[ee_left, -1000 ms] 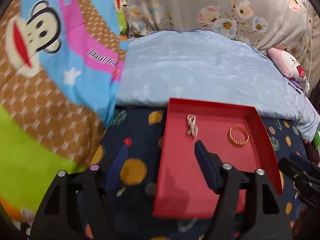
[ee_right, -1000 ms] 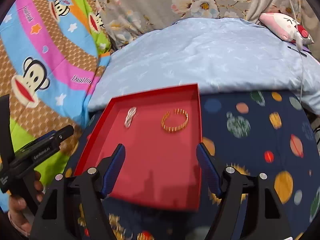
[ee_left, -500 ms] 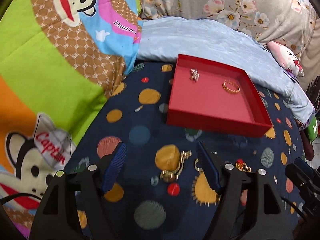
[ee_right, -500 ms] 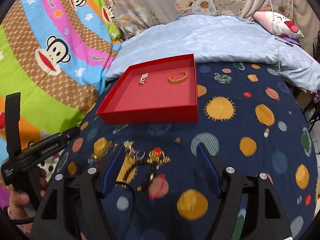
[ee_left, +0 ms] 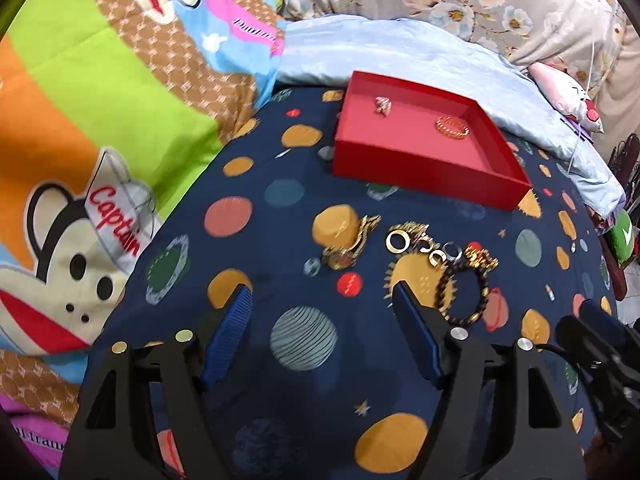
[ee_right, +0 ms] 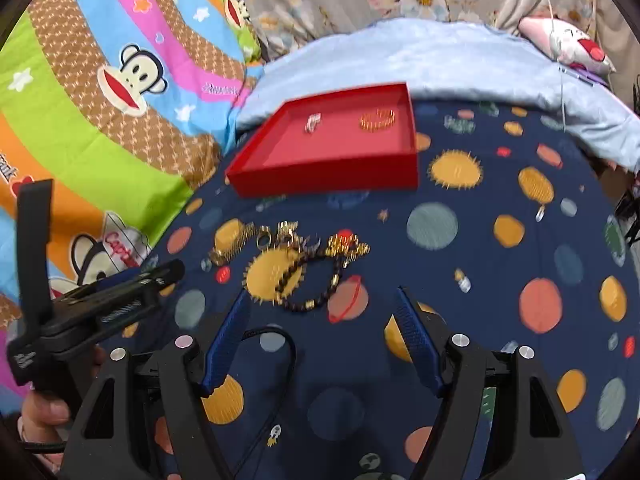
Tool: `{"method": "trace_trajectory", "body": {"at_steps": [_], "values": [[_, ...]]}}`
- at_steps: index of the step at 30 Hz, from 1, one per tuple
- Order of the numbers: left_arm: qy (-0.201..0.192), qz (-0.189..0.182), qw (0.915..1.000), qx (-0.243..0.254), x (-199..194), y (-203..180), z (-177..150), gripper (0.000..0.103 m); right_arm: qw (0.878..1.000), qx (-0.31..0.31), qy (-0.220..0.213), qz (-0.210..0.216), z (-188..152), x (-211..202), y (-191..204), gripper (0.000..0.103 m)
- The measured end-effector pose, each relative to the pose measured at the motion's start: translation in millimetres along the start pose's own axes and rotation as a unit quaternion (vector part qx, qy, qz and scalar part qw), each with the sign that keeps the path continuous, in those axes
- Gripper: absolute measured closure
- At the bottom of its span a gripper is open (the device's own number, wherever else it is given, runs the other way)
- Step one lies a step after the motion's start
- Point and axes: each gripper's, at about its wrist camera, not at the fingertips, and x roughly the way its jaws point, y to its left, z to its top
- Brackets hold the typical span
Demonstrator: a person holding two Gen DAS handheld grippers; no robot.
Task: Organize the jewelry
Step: 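Withdraw both tools from the tray back over the jewelry pile, then grasp the gold watch with the left tool while the right tool grasps the dark beaded bracelet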
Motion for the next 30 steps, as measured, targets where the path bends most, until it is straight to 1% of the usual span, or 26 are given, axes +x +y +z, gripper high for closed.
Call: {"method": "trace_trajectory", "body": {"at_steps": [8,14,20,25,30], "values": [[0.029,0.016,0.9993,-0.019,19,27,-15,0.033,1.000,-0.007,0.023,0.007,-2,33,13,0.031],[0.030,0.014,0.9992,-0.023,31,37,-9,0.033,0.999,-0.015,0.043,0.009,3,62,24,0.031],[0.032,-0.002,0.9994,-0.009,55,27,6,0.033,0.998,-0.011,0.060,0.002,2,81,20,0.032],[0.040,-0.026,0.9988,0.001,79,16,13,0.033,0.998,-0.008,0.066,-0.002,2,89,17,0.033],[0.023,-0.022,0.9993,0.020,86,7,16,0.034,0.998,-0.019,0.064,-0.007,4,93,19,0.033]]}}
